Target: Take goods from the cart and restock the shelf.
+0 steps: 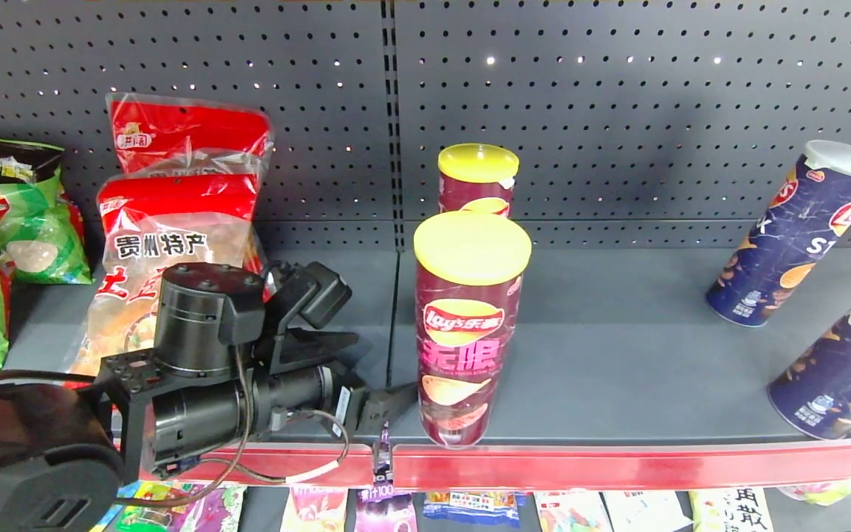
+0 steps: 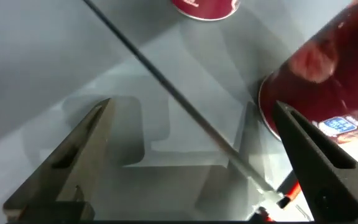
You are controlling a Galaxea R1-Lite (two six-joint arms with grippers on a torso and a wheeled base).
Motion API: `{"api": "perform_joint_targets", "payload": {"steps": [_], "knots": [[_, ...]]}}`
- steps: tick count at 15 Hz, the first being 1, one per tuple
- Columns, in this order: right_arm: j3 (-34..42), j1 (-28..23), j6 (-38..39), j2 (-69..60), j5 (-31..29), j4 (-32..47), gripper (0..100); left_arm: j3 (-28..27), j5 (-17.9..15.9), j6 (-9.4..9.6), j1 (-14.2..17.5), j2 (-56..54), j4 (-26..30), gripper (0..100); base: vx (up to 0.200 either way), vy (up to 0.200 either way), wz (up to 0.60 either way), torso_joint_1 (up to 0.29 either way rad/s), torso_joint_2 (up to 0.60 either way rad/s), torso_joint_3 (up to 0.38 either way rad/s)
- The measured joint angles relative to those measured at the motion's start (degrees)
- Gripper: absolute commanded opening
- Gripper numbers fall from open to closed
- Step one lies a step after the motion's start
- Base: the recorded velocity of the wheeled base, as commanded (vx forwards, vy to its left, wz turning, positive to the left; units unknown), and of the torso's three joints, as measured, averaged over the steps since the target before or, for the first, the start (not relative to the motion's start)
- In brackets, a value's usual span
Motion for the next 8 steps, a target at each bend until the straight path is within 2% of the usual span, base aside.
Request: {"api": "perform_joint_targets", "payload": {"steps": [8], "knots": [[0.11,-0.11,1.0,-0.07,0.0,0.02,100,0.1,0.06,-0.22,-0.89,0.91,-0.02,100,0.0,0.0,0.0,0.0,0.0,0.0]]}}
